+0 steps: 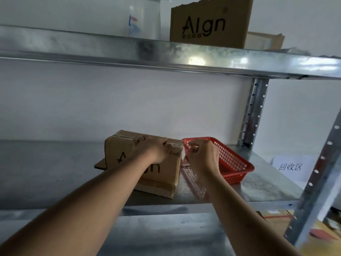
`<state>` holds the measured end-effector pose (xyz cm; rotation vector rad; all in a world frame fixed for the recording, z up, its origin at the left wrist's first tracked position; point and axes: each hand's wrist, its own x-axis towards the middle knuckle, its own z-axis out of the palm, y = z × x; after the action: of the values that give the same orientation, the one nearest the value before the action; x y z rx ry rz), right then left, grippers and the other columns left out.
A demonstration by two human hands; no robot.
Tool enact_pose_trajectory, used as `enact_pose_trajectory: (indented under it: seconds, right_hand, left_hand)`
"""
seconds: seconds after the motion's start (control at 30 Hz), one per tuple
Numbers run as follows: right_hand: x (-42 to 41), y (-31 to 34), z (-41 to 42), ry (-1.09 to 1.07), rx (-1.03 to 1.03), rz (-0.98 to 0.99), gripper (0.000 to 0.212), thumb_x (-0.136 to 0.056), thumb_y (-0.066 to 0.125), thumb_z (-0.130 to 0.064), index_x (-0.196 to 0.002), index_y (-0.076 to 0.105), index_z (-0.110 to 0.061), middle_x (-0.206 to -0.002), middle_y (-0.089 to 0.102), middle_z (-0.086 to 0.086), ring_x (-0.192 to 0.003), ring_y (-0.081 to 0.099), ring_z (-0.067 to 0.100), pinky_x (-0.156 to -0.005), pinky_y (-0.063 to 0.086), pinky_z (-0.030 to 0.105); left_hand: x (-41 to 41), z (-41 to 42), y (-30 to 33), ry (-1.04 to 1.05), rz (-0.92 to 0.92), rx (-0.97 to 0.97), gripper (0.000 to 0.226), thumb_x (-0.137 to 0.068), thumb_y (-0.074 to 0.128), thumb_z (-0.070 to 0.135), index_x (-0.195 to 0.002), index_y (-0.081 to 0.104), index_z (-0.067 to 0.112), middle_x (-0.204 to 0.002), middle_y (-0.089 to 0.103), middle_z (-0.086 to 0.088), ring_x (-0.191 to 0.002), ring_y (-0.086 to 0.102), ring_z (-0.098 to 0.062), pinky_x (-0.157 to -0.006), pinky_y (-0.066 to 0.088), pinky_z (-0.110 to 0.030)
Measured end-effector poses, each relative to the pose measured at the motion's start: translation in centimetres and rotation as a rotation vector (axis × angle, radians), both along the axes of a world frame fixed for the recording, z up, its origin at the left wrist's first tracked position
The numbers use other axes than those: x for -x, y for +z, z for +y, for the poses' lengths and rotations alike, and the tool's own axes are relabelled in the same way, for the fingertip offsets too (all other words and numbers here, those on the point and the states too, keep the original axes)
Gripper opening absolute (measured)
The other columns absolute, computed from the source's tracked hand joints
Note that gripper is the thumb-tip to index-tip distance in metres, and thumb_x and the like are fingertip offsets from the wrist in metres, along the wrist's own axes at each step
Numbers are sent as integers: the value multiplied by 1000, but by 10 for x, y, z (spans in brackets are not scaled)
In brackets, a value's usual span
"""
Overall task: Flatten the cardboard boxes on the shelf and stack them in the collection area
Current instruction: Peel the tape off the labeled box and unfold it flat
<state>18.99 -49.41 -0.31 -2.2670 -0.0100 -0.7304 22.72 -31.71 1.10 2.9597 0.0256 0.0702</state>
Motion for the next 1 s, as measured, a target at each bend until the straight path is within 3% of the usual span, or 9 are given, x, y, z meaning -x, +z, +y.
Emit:
enact_pose_trajectory:
  seconds: [0.07,0.1,0.23,0.37,0.5,0.6,0.73,0.87,1.0]
  right_hand:
    - [-10,4,-16,-29,20,50,24,-89,69,3,-109,76,-9,-110,68,11,-77,60,16,-55,41,21]
    - [-15,6,-23,-29,36,66,25,-88,69,4,-110,75,-6,-113,64,13,-75,55,14,-58,44,23]
    - [-31,4,-43,12,105,115,16,-90,66,4,-100,74,-6,-84,67,7,-67,63,18,-55,55,31]
    - [-39,-6,-58,8,176,118,14,-94,68,-4,-87,75,-14,-77,64,-1,-62,60,10,-50,47,24]
    - [-44,-12,-68,52,243,205,16,-92,63,2,-85,71,-10,-77,66,3,-64,61,13,-48,43,22]
    - [-46,-12,-70,87,273,205,17,-91,63,3,-84,72,-10,-82,69,5,-72,64,17,-63,59,32]
    - [-42,-10,-66,192,246,90,17,-91,67,-5,-83,78,-14,-82,73,3,-75,67,17,-68,62,36]
    - [-32,-6,-50,310,425,40,26,-88,68,-16,-111,77,-23,-116,67,7,-115,57,28,-101,51,39]
    - [-31,-7,-36,310,606,71,19,-88,69,-22,-106,68,-16,-121,58,5,-119,52,29,-107,44,39]
  left_hand:
    - [-1,-7,1,5,1,29,63,-102,23,69,-161,23,46,-161,39,-17,-143,43,-45,-118,32,-64]
    - [-1,-10,0,17,-5,28,62,-102,23,69,-160,23,47,-163,36,-17,-143,43,-45,-118,31,-64]
    - [-3,-22,-1,96,-25,0,61,-101,21,72,-159,19,52,-171,10,-15,-157,9,-42,-123,-1,-62]
    - [1,-26,-5,127,-40,64,62,-99,23,75,-157,22,54,-171,11,-15,-137,47,-30,-123,13,-60]
    - [4,-23,-10,110,-57,97,62,-95,20,81,-153,24,61,-173,2,-9,-157,1,-41,-121,0,-66]
    - [9,-16,-7,74,-43,146,63,-90,21,87,-149,28,67,-173,3,-2,-158,0,-38,-121,0,-65]
    - [13,-13,-7,67,-35,161,60,-89,22,88,-146,29,71,-173,2,2,-158,-2,-37,-122,-1,-63]
    - [13,-13,-6,76,-40,188,56,-90,27,87,-144,31,72,-173,4,3,-159,1,-36,-123,5,-60]
    - [19,0,-7,67,-35,206,60,-79,26,94,-137,31,79,-173,8,5,-159,2,-34,-123,5,-60]
